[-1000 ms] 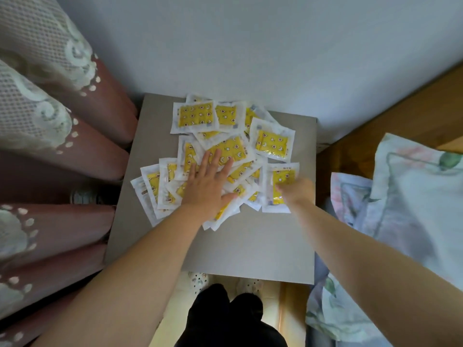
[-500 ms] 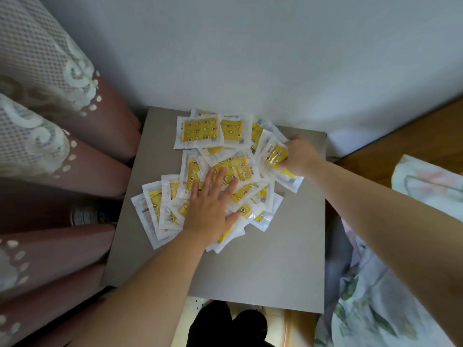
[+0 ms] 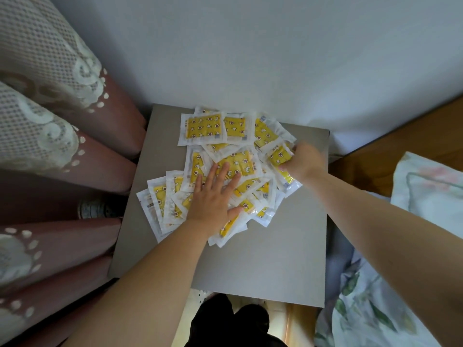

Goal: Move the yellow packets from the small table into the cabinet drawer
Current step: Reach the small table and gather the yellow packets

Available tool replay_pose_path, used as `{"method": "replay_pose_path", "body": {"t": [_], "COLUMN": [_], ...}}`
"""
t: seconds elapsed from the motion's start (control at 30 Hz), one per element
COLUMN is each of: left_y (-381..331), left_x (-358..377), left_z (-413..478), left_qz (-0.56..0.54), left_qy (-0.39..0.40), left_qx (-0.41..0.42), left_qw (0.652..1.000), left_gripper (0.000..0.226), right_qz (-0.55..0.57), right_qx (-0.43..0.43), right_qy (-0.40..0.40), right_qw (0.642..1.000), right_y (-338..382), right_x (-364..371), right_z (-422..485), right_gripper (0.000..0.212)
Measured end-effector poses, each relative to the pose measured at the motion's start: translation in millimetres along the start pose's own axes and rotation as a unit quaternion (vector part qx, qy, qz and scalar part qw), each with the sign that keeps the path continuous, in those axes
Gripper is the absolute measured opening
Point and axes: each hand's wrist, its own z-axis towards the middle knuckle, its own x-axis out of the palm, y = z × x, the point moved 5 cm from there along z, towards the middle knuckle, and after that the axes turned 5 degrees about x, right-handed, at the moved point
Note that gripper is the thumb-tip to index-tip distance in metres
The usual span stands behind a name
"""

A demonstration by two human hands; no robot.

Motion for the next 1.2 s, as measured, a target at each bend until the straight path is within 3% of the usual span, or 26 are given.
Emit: {"method": "replay_pose_path", "body": {"t": [0.1,0.2,0.3,0.4,0.47,0.53,0.6,0.77,0.83,0.9,0.97,1.03,1.1,1.2], "left_y": [-1,-4,-6,-10,-9,-6,-3,-7,-10,-15,-16,-7,12,52], "left_x": [-4,-12,-22,-35,-43,-45,-42,-40,-42,-47,-56,-66,-80,-96], "left_z": [0,-6,-18,-27,-25,-19,-11,7,13,17,18,20,30,57], "left_qz": [-0.024,-0.058,-0.066,-0.118,-0.134,-0.135,-0.135,-0.09,-0.095,-0.089,-0.14,-0.264,-0.356,-0.332], "left_qy": [0.017,0.009,-0.029,-0.079,-0.098,-0.105,-0.074,0.007,0.026,0.035,0.038,0.04,0.016,-0.028], "left_qx": [-0.002,0.014,0.033,0.038,0.009,-0.021,-0.044,-0.085,-0.108,-0.092,-0.071,-0.085,-0.098,-0.087], "left_qw": [1.0,0.998,0.997,0.989,0.986,0.985,0.987,0.992,0.989,0.991,0.987,0.96,0.929,0.939], "left_gripper": [0.08,0.074,0.065,0.061,0.042,0.034,0.043,0.065,0.06,0.042,0.021,0.036,0.028,0.02], "right_qz": [0.101,0.234,0.398,0.504,0.526,0.5,0.471,0.478,0.457,0.432,0.435,0.462,0.485,0.483], "right_qx": [0.061,0.109,0.162,0.205,0.226,0.221,0.209,0.239,0.228,0.217,0.225,0.256,0.286,0.289], "right_qy": [0.051,-0.004,-0.02,0.049,0.09,0.093,0.082,0.061,0.055,0.047,0.044,0.044,0.03,0.011], "right_qw": [0.992,0.966,0.903,0.838,0.815,0.832,0.853,0.843,0.858,0.874,0.871,0.848,0.826,0.826], "right_y": [-22,-47,-66,-74,-76,-75,-74,-77,-76,-74,-72,-70,-70,-71], "right_x": [5,0,1,27,47,57,60,59,58,57,57,54,48,40], "right_z": [-8,-18,-37,-59,-75,-88,-91,-86,-88,-89,-89,-85,-77,-61], "right_gripper": [0.027,0.022,0.032,0.032,0.025,0.02,0.021,0.032,0.028,0.031,0.035,0.03,0.033,0.042]}}
